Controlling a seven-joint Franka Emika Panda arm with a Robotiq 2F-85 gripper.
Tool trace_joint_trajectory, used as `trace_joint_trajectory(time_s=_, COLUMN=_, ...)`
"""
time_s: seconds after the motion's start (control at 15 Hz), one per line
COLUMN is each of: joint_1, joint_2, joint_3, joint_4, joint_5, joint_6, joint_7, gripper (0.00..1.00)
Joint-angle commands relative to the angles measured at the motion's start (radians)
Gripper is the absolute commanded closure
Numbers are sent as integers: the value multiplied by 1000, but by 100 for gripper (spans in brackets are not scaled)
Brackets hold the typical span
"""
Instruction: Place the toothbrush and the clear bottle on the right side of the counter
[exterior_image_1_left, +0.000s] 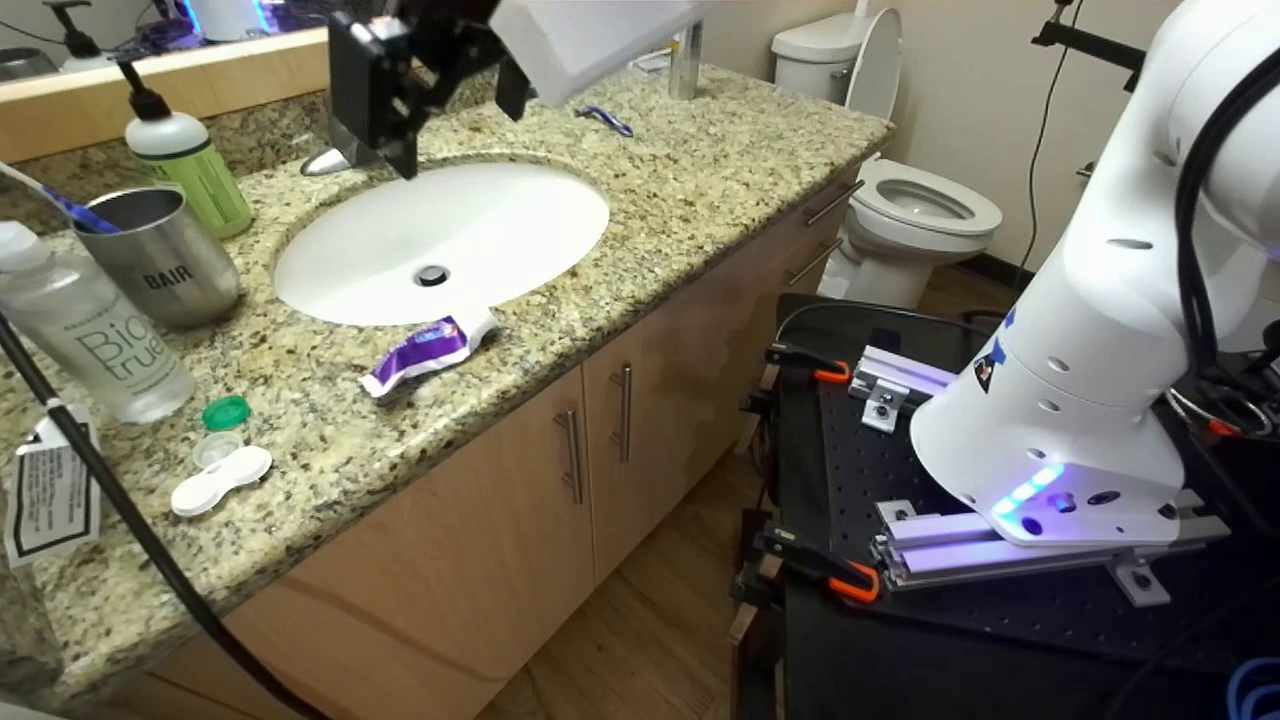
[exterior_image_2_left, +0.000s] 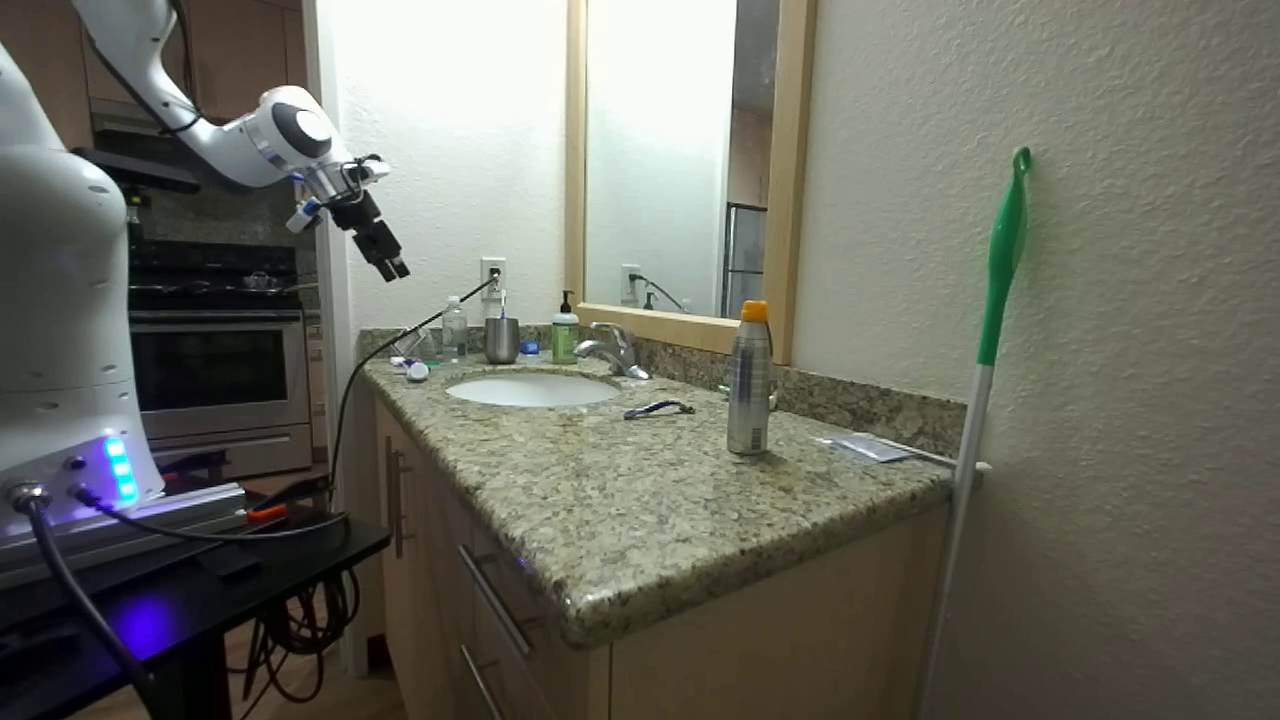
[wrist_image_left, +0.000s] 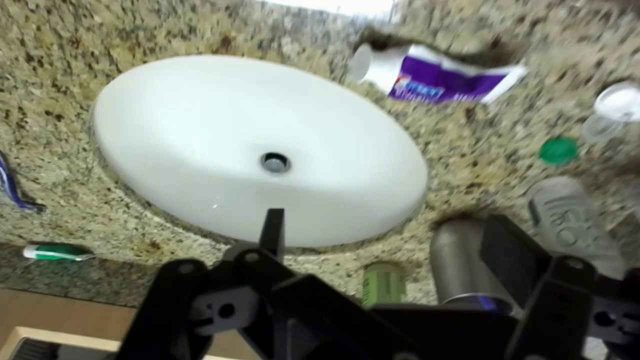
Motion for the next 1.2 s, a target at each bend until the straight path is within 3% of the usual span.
trace_joint_trajectory(time_s=0.0, joint_1=-153, joint_2=123, joint_3=-8, joint_4=99, joint_5=-168, joint_6=87, joint_7=202, gripper=0)
trace_joint_trajectory(time_s=0.07, joint_1=-61, joint_2=61, joint_3=-44, joint_4=43, joint_5=-128, joint_6=51, joint_7=129, gripper=0)
trace_joint_trajectory(time_s=0.33, joint_1=-45, joint_2=81, joint_3=-69, joint_4=58, joint_5=-145, joint_6=54, joint_7=140, gripper=0)
trace_joint_trajectory(time_s=0.4, joint_1=-70, joint_2=106, joint_3=-52, joint_4=74, joint_5=-184, joint_6=53, joint_7=184, gripper=0)
trace_joint_trajectory(time_s=0.47, joint_1=-185, joint_2=135, joint_3=21, joint_4=99, joint_5=-271, joint_6=86, joint_7=322, gripper=0)
trace_joint_trajectory(time_s=0.73, joint_1=-378, joint_2=248, joint_3=95, joint_4=216, joint_5=-513, joint_6=97, joint_7=671, gripper=0)
trace_joint_trajectory(time_s=0.93, joint_1=-401, joint_2=342, joint_3=109, joint_4=291, joint_5=-660, joint_6=120, joint_7=901, gripper=0)
trace_joint_trajectory(time_s=1.13, joint_1=-354, joint_2=427, joint_3=109, joint_4=342, joint_5=-627, joint_6=167, joint_7=865, gripper=0)
